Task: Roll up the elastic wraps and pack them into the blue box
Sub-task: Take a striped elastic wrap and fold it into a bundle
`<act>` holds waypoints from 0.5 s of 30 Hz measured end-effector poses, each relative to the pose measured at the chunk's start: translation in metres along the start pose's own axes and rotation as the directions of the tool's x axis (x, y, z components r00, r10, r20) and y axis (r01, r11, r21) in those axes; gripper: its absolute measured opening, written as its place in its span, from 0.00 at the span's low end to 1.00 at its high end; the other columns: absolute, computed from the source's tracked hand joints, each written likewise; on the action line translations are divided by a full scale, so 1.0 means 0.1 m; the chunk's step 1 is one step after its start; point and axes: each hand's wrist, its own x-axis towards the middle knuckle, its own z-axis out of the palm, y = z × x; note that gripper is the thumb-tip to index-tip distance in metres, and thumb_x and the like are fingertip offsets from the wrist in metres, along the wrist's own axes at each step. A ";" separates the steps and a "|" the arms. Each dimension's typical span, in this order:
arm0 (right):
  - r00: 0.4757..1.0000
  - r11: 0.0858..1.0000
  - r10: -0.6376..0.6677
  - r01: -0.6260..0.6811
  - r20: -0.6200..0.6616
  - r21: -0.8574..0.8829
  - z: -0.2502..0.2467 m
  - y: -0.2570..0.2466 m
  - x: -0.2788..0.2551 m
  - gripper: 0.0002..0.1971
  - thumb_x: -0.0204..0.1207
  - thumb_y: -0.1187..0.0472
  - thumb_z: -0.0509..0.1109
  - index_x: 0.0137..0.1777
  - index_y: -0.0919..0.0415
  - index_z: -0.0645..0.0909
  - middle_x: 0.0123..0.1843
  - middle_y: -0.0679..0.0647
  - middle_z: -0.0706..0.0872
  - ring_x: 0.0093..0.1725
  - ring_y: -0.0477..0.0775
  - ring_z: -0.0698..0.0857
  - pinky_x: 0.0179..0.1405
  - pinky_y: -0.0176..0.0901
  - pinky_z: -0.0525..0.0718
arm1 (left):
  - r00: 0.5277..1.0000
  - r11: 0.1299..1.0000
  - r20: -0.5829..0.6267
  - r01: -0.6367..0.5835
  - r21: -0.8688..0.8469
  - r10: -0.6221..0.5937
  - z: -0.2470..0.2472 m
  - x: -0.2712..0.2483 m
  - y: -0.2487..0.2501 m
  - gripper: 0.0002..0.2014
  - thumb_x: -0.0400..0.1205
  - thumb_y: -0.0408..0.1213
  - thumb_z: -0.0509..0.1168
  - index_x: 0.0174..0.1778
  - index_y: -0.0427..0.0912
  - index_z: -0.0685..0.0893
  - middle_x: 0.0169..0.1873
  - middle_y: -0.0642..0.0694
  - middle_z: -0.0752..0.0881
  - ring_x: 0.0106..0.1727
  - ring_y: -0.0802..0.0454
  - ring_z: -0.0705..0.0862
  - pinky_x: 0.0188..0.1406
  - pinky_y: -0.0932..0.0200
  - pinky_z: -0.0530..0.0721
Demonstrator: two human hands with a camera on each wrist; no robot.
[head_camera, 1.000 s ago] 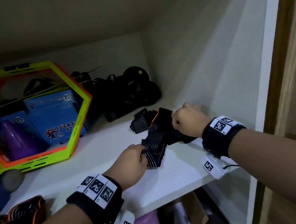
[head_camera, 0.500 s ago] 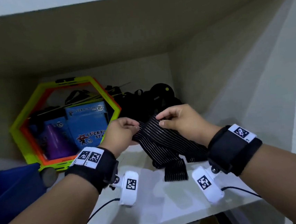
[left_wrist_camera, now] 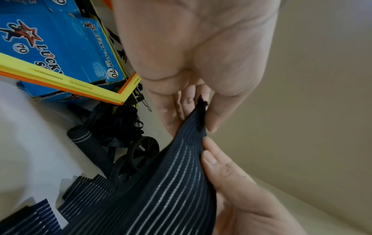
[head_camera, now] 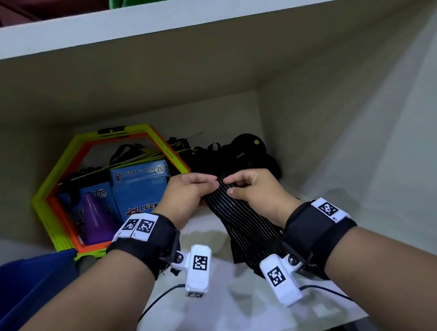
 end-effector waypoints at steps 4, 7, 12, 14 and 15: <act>1.000 0.999 -0.011 0.011 -0.006 -0.030 0.04 -0.02 0.04 0.10 0.74 0.71 0.77 0.53 0.59 0.90 0.51 0.64 0.90 0.46 0.50 0.88 0.53 0.43 0.87 | 1.000 1.000 0.013 -0.016 0.008 0.016 -0.04 0.02 -0.02 0.06 0.80 0.27 0.72 0.51 0.35 0.89 0.44 0.35 0.92 0.44 0.43 0.92 0.53 0.46 0.91; 0.997 0.995 -0.056 0.052 -0.045 -0.083 0.04 -0.04 0.12 0.10 0.73 0.69 0.79 0.47 0.53 0.89 0.48 0.55 0.90 0.45 0.47 0.88 0.51 0.40 0.86 | 0.999 0.998 0.013 -0.052 0.038 0.051 -0.05 0.07 -0.02 0.05 0.82 0.26 0.70 0.50 0.37 0.89 0.42 0.37 0.93 0.44 0.44 0.92 0.45 0.50 0.91; 0.990 0.986 -0.099 0.085 -0.096 -0.144 -0.03 -0.13 0.24 0.08 0.72 0.66 0.80 0.47 0.53 0.88 0.49 0.47 0.90 0.49 0.42 0.87 0.57 0.37 0.83 | 0.990 0.976 -0.006 -0.139 0.169 0.142 -0.04 0.20 0.10 0.06 0.82 0.28 0.69 0.48 0.44 0.86 0.39 0.40 0.92 0.43 0.45 0.90 0.46 0.47 0.89; 0.990 0.986 -0.106 0.093 -0.088 -0.136 -0.03 -0.18 0.28 0.08 0.72 0.66 0.80 0.49 0.56 0.88 0.50 0.51 0.90 0.50 0.44 0.87 0.58 0.39 0.84 | 0.981 0.956 -0.019 -0.184 0.227 0.193 -0.02 0.28 0.16 0.08 0.81 0.28 0.69 0.47 0.48 0.84 0.38 0.41 0.90 0.42 0.45 0.87 0.46 0.47 0.87; 0.991 0.989 -0.105 0.095 -0.083 -0.117 -0.02 -0.20 0.30 0.09 0.72 0.66 0.80 0.49 0.57 0.87 0.50 0.54 0.90 0.50 0.46 0.87 0.58 0.40 0.84 | 0.975 0.946 -0.031 -0.204 0.253 0.219 -0.02 0.31 0.20 0.10 0.81 0.28 0.69 0.45 0.49 0.83 0.36 0.41 0.89 0.40 0.45 0.86 0.44 0.49 0.85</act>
